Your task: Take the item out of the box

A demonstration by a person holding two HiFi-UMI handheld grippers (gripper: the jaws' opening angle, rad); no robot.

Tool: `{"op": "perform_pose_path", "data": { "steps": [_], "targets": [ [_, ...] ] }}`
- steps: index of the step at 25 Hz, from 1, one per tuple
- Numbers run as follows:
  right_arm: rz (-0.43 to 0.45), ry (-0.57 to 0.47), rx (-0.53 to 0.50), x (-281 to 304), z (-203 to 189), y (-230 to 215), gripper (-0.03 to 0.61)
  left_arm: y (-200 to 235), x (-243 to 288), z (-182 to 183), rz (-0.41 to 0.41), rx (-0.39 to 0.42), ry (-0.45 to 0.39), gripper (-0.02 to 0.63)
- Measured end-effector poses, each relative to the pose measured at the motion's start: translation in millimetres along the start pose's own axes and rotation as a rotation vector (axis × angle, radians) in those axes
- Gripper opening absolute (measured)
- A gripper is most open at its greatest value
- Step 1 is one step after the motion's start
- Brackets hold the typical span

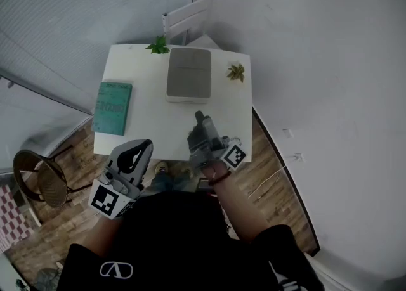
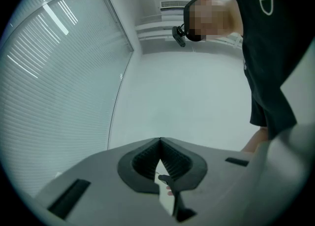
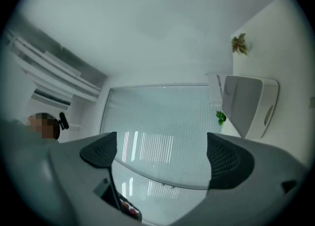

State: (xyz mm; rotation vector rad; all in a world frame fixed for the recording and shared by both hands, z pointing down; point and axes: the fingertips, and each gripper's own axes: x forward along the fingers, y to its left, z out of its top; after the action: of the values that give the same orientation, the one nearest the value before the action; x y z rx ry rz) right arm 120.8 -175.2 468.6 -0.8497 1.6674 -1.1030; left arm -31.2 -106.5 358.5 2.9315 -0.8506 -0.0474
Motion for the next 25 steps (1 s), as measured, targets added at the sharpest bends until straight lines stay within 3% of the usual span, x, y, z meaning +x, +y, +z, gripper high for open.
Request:
{"op": "perform_pose_path", "data": {
  "steps": [5,9,25],
  "targets": [
    [-0.085,-0.055,0.151,-5.5,5.4,-61.1,0.557,1.9,-4.0,-0.1,0.031,-0.005,-0.014,0.005],
    [-0.129,-0.077,0.177,-2.5,4.2,-100.7,0.555,6.1,-10.8,-22.0,0.03,-0.019,0.056,0.005],
    [-0.275,-0.156,0.261,-2.0,9.4,-240.6,0.55,10.7,-28.2,-51.3,0.08,-0.039,0.132,0.005]
  ]
}}
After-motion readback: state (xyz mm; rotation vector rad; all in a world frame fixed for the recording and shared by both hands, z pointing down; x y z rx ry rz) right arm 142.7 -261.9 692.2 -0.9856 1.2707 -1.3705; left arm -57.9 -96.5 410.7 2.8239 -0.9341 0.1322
